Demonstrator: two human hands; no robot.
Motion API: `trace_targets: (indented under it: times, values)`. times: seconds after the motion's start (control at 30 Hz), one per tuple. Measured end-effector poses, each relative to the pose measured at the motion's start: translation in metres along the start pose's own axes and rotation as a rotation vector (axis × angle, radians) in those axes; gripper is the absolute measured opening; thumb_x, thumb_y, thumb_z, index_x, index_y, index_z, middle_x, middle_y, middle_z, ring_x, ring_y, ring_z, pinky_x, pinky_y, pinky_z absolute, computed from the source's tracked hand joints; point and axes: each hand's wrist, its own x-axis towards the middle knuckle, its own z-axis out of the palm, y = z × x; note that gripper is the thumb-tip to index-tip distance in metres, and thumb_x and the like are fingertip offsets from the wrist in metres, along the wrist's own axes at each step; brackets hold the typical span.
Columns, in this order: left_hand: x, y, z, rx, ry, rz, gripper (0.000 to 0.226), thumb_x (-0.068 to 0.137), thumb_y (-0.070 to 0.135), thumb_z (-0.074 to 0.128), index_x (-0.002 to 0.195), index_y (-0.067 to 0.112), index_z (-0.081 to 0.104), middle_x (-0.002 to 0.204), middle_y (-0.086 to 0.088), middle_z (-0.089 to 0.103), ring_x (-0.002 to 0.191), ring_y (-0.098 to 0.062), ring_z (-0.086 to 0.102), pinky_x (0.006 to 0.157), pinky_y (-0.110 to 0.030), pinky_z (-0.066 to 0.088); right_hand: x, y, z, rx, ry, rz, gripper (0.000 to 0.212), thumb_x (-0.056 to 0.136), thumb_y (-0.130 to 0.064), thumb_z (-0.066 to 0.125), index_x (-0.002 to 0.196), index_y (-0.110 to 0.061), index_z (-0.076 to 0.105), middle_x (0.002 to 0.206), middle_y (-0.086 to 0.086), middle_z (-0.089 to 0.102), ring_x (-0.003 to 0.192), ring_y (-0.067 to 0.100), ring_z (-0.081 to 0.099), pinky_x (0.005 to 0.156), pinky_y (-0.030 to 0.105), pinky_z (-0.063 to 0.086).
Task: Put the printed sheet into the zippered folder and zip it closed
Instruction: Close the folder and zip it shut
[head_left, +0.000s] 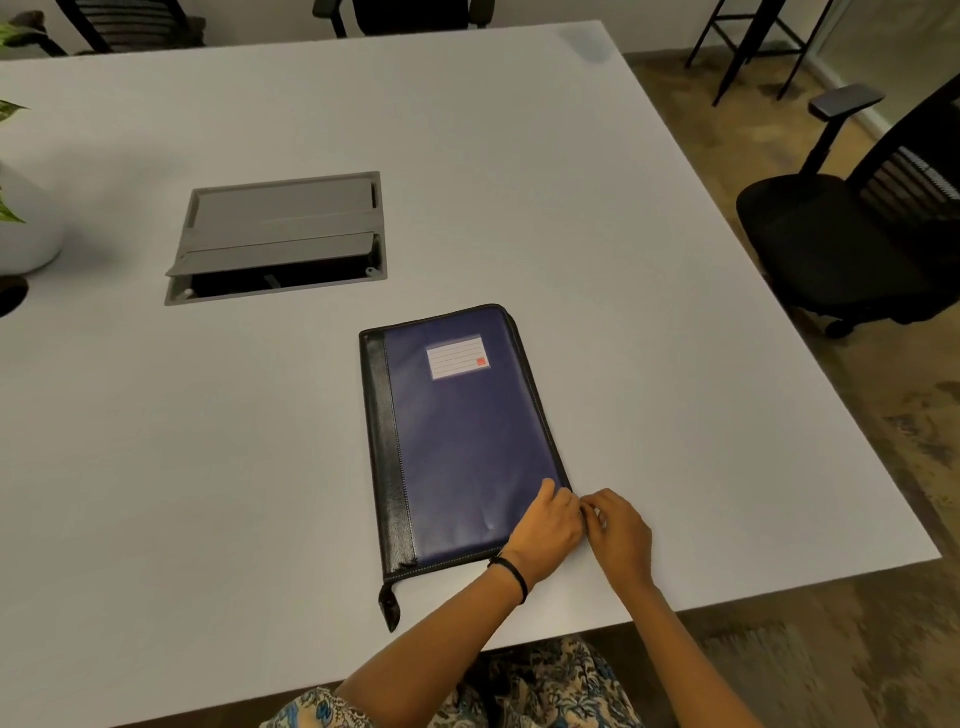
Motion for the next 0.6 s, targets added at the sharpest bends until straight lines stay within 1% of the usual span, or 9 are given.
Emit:
trace_targets:
  times: [0.07, 0.13, 0.27, 0.4, 0.47, 0.53, 0.6]
  values:
    - [-0.003, -0.001, 0.001, -0.001, 0.011, 0.003, 0.022, 0.074, 0.034, 0.074, 0.094, 0.024, 0.07, 0.081, 0.008, 0.066, 0.078, -0.008, 0.061, 0.089, -0.028, 0.05, 0.009, -0.006, 0.001, 0.004, 0.008, -0.001, 0.007, 0.087, -0.011, 0.062, 0.087, -0.009, 0.068, 0.086, 0.009, 0.072, 0.073, 0.02, 0.064, 0.061, 0.018, 0.043]
    - [-0.005, -0.003, -0.001, -0.014, 0.016, -0.022, 0.026, 0.068, 0.036, 0.078, 0.091, 0.026, 0.071, 0.078, 0.009, 0.067, 0.074, -0.007, 0.06, 0.086, -0.027, 0.051, 0.019, -0.011, 0.001, 0.001, 0.003, -0.011, 0.008, 0.087, -0.011, 0.061, 0.088, -0.007, 0.068, 0.087, 0.011, 0.072, 0.075, 0.023, 0.065, 0.063, 0.02, 0.044]
    - [-0.009, -0.009, 0.002, -0.004, 0.035, -0.058, 0.027, 0.072, 0.035, 0.077, 0.096, 0.024, 0.07, 0.083, 0.008, 0.067, 0.079, -0.008, 0.06, 0.088, -0.028, 0.05, 0.028, -0.014, 0.005, -0.023, -0.038, -0.05, 0.011, 0.088, -0.013, 0.061, 0.09, -0.006, 0.069, 0.089, 0.012, 0.072, 0.077, 0.025, 0.066, 0.065, 0.021, 0.045]
    - [-0.006, -0.018, -0.004, -0.051, 0.064, -0.099, 0.025, 0.065, 0.039, 0.08, 0.086, 0.028, 0.072, 0.074, 0.011, 0.065, 0.072, -0.006, 0.059, 0.084, -0.026, 0.051, 0.026, -0.012, 0.008, 0.001, -0.026, -0.069, 0.008, 0.086, -0.009, 0.063, 0.089, -0.005, 0.069, 0.086, 0.014, 0.071, 0.074, 0.024, 0.065, 0.064, 0.019, 0.043]
    - [-0.006, -0.021, -0.006, -0.089, 0.051, -0.118, 0.023, 0.065, 0.04, 0.08, 0.083, 0.029, 0.071, 0.072, 0.012, 0.064, 0.071, -0.006, 0.059, 0.083, -0.025, 0.051, 0.02, -0.009, 0.006, -0.007, -0.036, -0.114, 0.007, 0.084, -0.008, 0.065, 0.088, -0.004, 0.069, 0.083, 0.014, 0.071, 0.073, 0.025, 0.065, 0.063, 0.02, 0.044]
    - [-0.008, -0.023, -0.004, -0.096, 0.041, -0.119, 0.021, 0.066, 0.04, 0.079, 0.082, 0.029, 0.071, 0.073, 0.012, 0.064, 0.073, -0.006, 0.059, 0.084, -0.025, 0.051, 0.011, -0.006, 0.006, -0.012, -0.032, -0.156, 0.009, 0.083, -0.012, 0.065, 0.087, -0.005, 0.07, 0.081, 0.013, 0.072, 0.072, 0.026, 0.067, 0.062, 0.021, 0.047]
    - [-0.009, -0.024, -0.002, -0.102, 0.048, -0.113, 0.02, 0.065, 0.038, 0.08, 0.08, 0.029, 0.071, 0.072, 0.011, 0.063, 0.071, -0.007, 0.059, 0.082, -0.025, 0.051, 0.006, -0.005, 0.006, -0.013, -0.013, -0.162, 0.009, 0.081, -0.011, 0.067, 0.087, -0.005, 0.071, 0.081, 0.012, 0.073, 0.072, 0.025, 0.067, 0.063, 0.022, 0.049]
